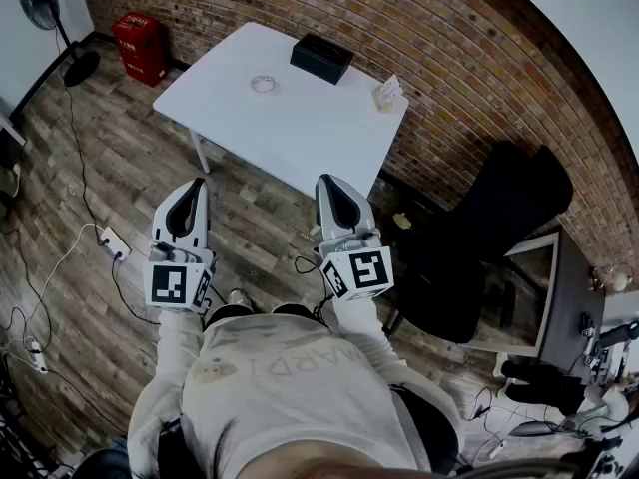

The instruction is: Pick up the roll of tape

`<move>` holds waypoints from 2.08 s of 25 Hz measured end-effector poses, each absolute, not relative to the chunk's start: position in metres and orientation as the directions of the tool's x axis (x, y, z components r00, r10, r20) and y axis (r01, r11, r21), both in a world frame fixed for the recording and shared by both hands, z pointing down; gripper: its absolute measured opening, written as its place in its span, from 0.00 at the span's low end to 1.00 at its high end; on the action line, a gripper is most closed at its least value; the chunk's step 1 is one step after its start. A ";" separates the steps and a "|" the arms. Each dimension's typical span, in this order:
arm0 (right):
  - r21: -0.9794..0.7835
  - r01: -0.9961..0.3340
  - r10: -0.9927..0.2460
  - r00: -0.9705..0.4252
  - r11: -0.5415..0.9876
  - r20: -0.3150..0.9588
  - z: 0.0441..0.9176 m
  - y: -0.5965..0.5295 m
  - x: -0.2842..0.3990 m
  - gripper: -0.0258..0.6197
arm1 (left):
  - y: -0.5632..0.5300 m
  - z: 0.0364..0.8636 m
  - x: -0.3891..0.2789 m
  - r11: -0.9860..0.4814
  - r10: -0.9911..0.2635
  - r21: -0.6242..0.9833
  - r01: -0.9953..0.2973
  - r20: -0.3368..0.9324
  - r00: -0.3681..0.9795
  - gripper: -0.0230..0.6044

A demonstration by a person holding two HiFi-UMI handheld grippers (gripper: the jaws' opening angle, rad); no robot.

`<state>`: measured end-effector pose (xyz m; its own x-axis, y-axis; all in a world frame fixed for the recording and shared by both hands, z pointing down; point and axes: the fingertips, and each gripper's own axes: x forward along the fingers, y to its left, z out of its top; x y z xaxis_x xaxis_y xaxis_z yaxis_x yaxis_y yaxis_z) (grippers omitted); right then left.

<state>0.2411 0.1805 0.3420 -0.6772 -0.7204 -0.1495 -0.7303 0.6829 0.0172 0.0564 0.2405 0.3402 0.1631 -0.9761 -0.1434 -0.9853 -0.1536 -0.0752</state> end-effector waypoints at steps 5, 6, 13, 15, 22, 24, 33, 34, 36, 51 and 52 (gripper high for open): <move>0.013 -0.733 -0.723 -0.674 0.681 -0.152 0.342 0.175 0.232 0.05 | 0.234 0.342 0.048 -0.160 -0.975 -0.075 -0.984 -0.141 0.169 0.05; 0.013 -0.734 -0.724 -0.673 0.679 -0.152 0.342 0.173 0.230 0.05 | 0.233 0.342 0.046 -0.160 -0.975 -0.074 -0.984 -0.140 0.169 0.05; 0.005 -0.742 -0.732 -0.662 0.670 -0.164 0.344 0.162 0.213 0.05 | 0.220 0.346 0.027 -0.169 -0.974 -0.074 -0.983 -0.138 0.178 0.05; 0.000 -0.746 -0.735 -0.656 0.666 -0.173 0.344 0.157 0.206 0.05 | 0.215 0.346 0.019 -0.173 -0.973 -0.075 -0.982 -0.139 0.182 0.05; -0.010 -0.753 -0.742 -0.646 0.658 -0.181 0.346 0.137 0.178 0.05 | 0.194 0.347 -0.010 -0.186 -0.970 -0.080 -0.979 -0.144 0.196 0.05; -0.012 -0.758 -0.746 -0.640 0.652 -0.184 0.346 0.130 0.169 0.05 | 0.188 0.348 -0.019 -0.191 -0.969 -0.082 -0.978 -0.146 0.202 0.05; -0.016 -0.768 -0.758 -0.630 0.641 -0.169 0.353 0.114 0.134 0.06 | 0.169 0.356 -0.059 -0.204 -0.968 -0.070 -0.976 -0.131 0.212 0.05; -0.017 -0.767 -0.759 -0.631 0.641 -0.163 0.354 0.112 0.132 0.05 | 0.167 0.358 -0.061 -0.205 -0.969 -0.064 -0.977 -0.129 0.211 0.05; -0.019 -0.766 -0.758 -0.633 0.643 -0.156 0.355 0.106 0.128 0.06 | 0.161 0.360 -0.065 -0.206 -0.969 -0.055 -0.977 -0.127 0.211 0.05; -0.016 -0.728 -0.720 -0.674 0.685 -0.164 0.357 0.008 0.080 0.06 | 0.079 0.366 -0.106 -0.156 -0.979 -0.046 -0.987 -0.125 0.160 0.05; -0.015 -0.724 -0.716 -0.678 0.690 -0.166 0.357 0.000 0.076 0.06 | 0.072 0.366 -0.110 -0.151 -0.980 -0.046 -0.987 -0.126 0.156 0.05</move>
<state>0.0761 0.0001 0.3566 -0.6785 -0.7156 -0.1659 -0.7239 0.6898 -0.0148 -0.1099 0.0716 0.3658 0.1558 -0.9797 -0.1261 -0.9874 -0.1512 -0.0460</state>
